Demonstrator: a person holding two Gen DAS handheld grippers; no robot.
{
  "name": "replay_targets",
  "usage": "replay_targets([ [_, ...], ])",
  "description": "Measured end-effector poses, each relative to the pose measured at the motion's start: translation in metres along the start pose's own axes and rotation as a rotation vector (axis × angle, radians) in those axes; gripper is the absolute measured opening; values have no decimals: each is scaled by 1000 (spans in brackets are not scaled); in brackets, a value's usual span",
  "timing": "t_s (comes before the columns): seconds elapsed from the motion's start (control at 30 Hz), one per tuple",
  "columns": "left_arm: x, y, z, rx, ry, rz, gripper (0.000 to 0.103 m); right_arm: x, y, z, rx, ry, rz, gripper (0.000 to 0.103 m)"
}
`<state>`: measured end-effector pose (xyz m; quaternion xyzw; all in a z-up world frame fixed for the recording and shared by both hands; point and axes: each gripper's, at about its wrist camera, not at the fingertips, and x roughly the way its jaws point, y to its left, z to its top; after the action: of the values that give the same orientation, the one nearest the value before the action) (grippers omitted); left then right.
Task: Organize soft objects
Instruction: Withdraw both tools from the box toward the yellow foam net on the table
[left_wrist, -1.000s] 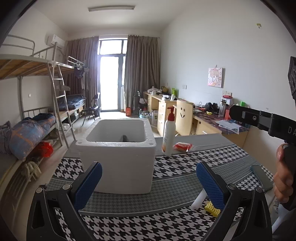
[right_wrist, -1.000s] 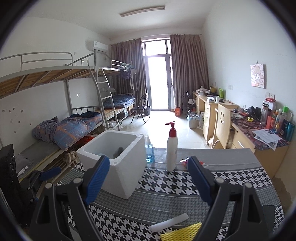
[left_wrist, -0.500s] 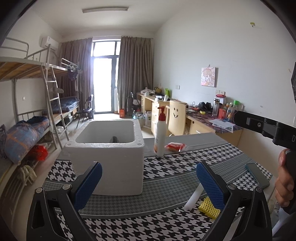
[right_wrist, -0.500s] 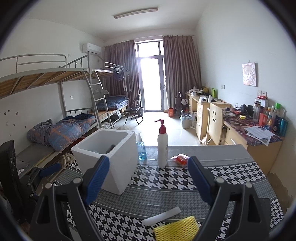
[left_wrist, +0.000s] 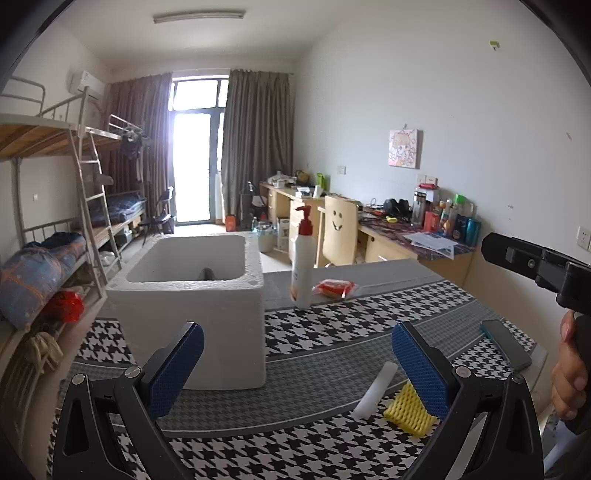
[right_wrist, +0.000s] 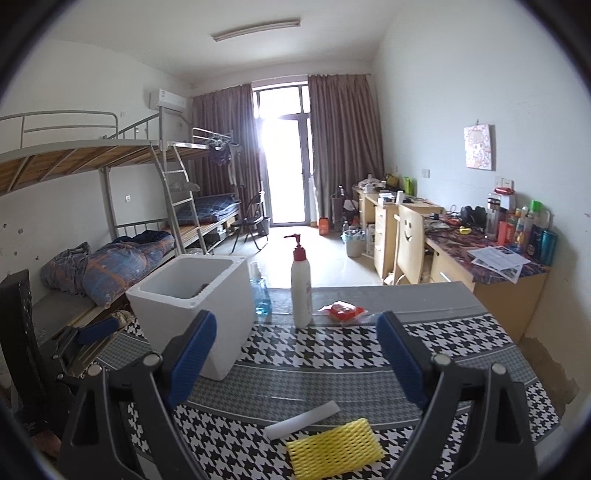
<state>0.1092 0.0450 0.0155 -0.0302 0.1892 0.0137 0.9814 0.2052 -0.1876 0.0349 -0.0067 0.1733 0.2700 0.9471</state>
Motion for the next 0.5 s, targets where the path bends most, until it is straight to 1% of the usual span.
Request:
replay_targets([
  [0.3,8,-9,-3,14,19,-43,102,3,-13,-13,26,24,-39,93],
  [0.5,12,-14,-7,26,22,-46,102,2,-21,-22,51,37,-60,93],
])
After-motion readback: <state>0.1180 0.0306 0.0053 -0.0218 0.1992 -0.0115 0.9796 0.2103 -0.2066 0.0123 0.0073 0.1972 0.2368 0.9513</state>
